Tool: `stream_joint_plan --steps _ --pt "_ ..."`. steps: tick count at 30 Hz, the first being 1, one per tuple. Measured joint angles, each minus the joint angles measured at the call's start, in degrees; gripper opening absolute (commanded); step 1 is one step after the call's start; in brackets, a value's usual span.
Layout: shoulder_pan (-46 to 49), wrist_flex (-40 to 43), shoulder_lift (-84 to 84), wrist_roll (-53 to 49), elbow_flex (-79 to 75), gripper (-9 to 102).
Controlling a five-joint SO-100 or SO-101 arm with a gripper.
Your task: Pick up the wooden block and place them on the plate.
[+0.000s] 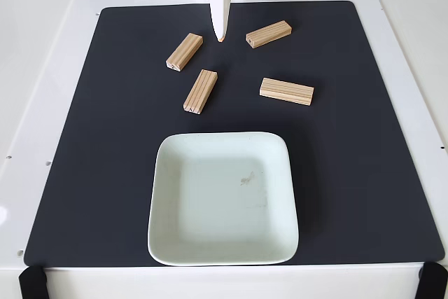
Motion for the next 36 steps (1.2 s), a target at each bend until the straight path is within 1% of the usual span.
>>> stream_joint_plan --steps 33,36 --pt "-0.35 0.00 0.00 0.00 -0.09 -1" --pt "-0.26 0.00 -0.79 0.00 -3.78 -1"
